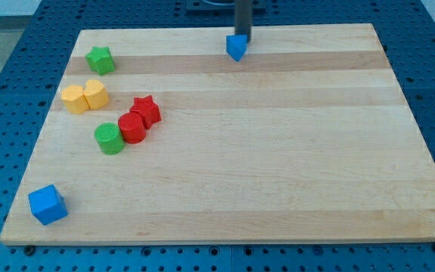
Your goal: Push the blue triangle closer to blue cube
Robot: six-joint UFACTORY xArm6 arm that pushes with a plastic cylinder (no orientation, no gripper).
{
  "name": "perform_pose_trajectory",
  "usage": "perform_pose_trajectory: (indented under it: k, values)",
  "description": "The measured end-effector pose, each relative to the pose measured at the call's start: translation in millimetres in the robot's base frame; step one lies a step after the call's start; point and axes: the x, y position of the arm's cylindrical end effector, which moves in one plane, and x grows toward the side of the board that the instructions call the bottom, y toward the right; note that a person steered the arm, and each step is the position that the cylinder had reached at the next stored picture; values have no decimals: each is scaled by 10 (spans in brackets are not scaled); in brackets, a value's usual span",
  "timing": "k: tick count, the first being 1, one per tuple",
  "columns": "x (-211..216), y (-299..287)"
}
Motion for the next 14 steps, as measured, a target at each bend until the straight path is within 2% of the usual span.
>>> perform_pose_trajectory:
  k: [1, 2, 3, 4, 8, 12, 14]
  values:
    - [395, 22]
    - [493, -274]
    - [207, -410]
    - [221, -645]
    - [1530, -617]
    - [2444, -675]
    - [2807, -1346]
